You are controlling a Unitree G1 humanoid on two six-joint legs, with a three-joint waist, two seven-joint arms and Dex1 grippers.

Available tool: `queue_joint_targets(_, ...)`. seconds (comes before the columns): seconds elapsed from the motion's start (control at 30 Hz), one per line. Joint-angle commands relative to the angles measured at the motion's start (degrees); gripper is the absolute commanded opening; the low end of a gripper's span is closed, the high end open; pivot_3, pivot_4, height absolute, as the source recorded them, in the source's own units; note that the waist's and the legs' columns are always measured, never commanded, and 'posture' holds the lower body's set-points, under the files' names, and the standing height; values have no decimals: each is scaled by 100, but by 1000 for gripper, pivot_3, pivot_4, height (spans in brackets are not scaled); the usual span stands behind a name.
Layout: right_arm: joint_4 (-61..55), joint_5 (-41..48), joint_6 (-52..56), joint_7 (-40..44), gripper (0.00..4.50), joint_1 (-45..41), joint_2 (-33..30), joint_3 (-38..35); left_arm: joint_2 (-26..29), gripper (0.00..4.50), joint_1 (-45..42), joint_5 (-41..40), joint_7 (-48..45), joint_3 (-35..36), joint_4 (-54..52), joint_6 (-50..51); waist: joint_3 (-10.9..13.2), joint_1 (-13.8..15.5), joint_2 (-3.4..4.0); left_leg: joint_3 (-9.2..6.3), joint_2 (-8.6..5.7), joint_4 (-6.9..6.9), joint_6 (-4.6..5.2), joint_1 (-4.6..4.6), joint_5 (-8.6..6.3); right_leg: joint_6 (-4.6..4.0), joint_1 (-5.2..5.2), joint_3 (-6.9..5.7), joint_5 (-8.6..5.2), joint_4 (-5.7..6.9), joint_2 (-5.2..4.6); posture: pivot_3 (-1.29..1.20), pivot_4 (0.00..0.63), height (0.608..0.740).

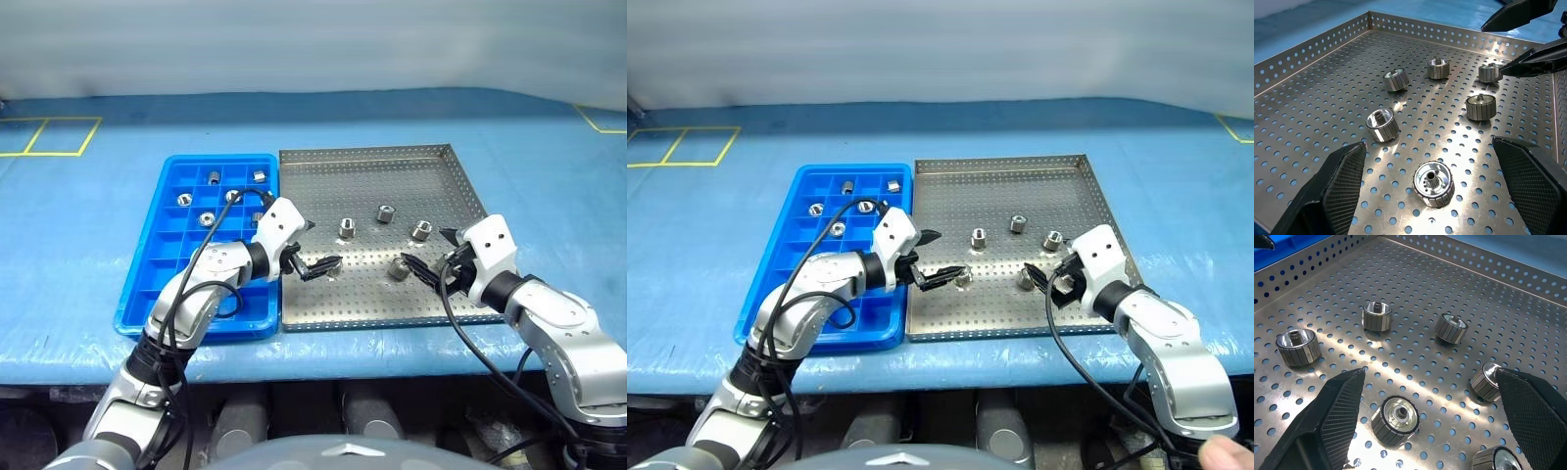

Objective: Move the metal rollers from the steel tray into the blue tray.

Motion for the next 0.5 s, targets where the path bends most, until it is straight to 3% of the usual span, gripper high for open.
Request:
queue_joint_targets(0.03, -175, 14, -105, -49, 4479, -107, -6, 28, 12, 4500, -10, -27, 10, 24, -163, -113, 0, 0, 0, 0, 0, 0, 0, 0, 0, 0, 0, 0, 0, 0, 0, -36, 150, 740)
queue_joint_targets(0.5, 24, -33, -240, -106, 4479, -282, 60, 188, 125, 4500, 2, -37, 81, 136, -221, -97, 0, 30, 0, -2, 0, -2, 0, -4, 0, 0, -3, -1, 0, -2, 0, -12, 150, 740)
